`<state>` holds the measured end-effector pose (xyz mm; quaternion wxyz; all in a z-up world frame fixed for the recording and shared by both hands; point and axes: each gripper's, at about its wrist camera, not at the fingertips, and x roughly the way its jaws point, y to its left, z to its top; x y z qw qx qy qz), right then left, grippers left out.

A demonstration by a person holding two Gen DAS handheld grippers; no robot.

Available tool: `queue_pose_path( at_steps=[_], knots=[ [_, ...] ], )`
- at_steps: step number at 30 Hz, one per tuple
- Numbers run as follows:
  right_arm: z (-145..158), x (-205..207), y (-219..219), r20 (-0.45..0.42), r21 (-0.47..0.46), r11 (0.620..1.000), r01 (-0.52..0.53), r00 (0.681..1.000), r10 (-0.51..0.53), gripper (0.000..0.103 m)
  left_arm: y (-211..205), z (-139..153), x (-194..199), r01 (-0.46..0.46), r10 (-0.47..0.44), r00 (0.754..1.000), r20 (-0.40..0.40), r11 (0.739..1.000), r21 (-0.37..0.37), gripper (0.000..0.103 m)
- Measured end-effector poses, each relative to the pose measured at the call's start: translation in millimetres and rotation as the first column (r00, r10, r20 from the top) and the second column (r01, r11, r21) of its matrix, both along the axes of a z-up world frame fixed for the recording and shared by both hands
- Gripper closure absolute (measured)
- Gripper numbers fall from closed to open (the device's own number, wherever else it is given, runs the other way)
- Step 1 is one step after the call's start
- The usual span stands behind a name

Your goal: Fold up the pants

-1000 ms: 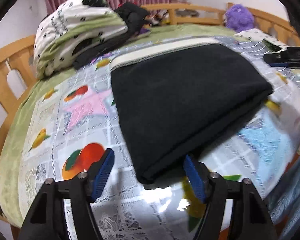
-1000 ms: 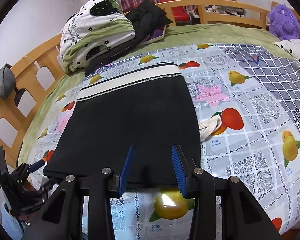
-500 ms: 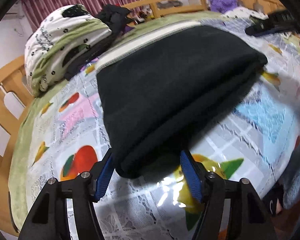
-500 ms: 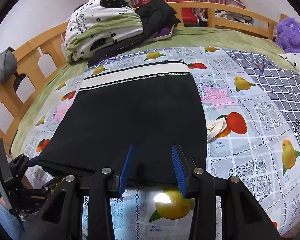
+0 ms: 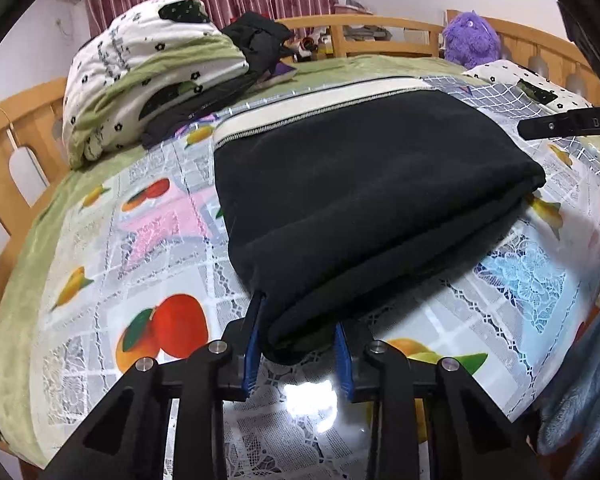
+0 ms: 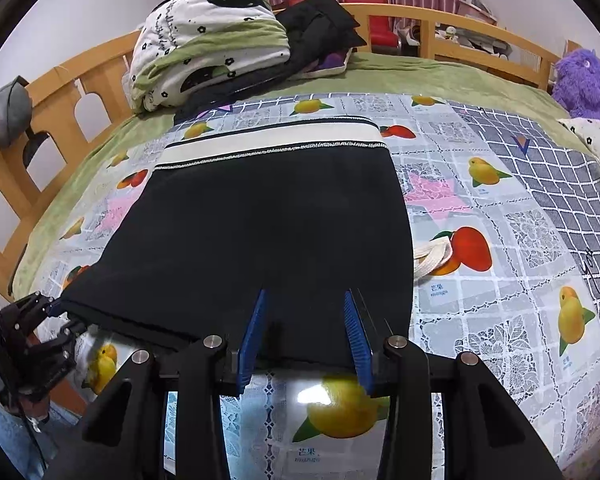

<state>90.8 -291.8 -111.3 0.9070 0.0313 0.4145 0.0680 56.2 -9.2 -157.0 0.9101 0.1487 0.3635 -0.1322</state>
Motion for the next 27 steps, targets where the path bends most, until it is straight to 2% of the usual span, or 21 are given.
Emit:
queue_pose_path(
  at_steps=[2,4,9,12,15,17,19,22,24,25,27],
  knots=[
    [0,-1,0,0.003,-0.005,1.000,-0.003,1.000,0.003,0.063,-3,-2,-3,0.004,-0.003,1.000,-0.006,1.000,0.020,0.070],
    [0,-1,0,0.002,-0.008,1.000,-0.002,1.000,0.002,0.063,-5,-7,-4,0.010,-0.008,0.999,-0.039,0.999,0.048,0.062],
    [4,-3,-3,0.011,-0.012,1.000,0.001,1.000,-0.001,0.063,6,-6,-10,0.010,-0.011,0.994,-0.111,1.000,-0.003,0.055],
    [7,-5,-6,0.018,-0.001,1.000,0.006,1.000,-0.006,0.063,5,-8,-15,0.015,-0.017,0.993,-0.117,1.000,-0.020,0.055],
    [7,-4,-6,0.017,0.003,1.000,0.002,1.000,-0.002,0.063,-8,-11,-15,0.037,-0.034,0.996,-0.084,0.999,0.035,0.055],
    [5,-3,-5,0.013,-0.005,1.000,-0.001,1.000,0.001,0.063,-13,-12,-12,0.019,-0.016,0.998,-0.054,0.998,0.063,0.058],
    [4,-3,-4,0.009,-0.018,1.000,-0.003,1.000,0.003,0.063,-9,-7,-7,-0.021,0.022,1.000,-0.015,0.999,0.040,0.081],
    [3,-4,-3,0.009,-0.034,0.999,-0.002,1.000,0.003,0.063,6,6,-6,-0.046,0.047,0.999,0.008,0.994,-0.101,0.084],
    [3,-5,-4,0.009,-0.034,0.999,-0.001,1.000,0.001,0.063,6,1,-3,-0.034,0.031,0.999,-0.036,0.995,-0.092,0.083],
    [3,-5,-4,0.008,-0.034,0.999,0.000,1.000,0.000,0.063,4,-5,-3,-0.020,0.016,0.997,-0.072,0.998,-0.060,0.079],
    [3,-4,-4,0.006,-0.034,0.999,0.003,1.000,-0.003,0.063,2,-11,-7,-0.009,0.008,0.997,-0.076,1.000,-0.010,0.077]
  ],
)
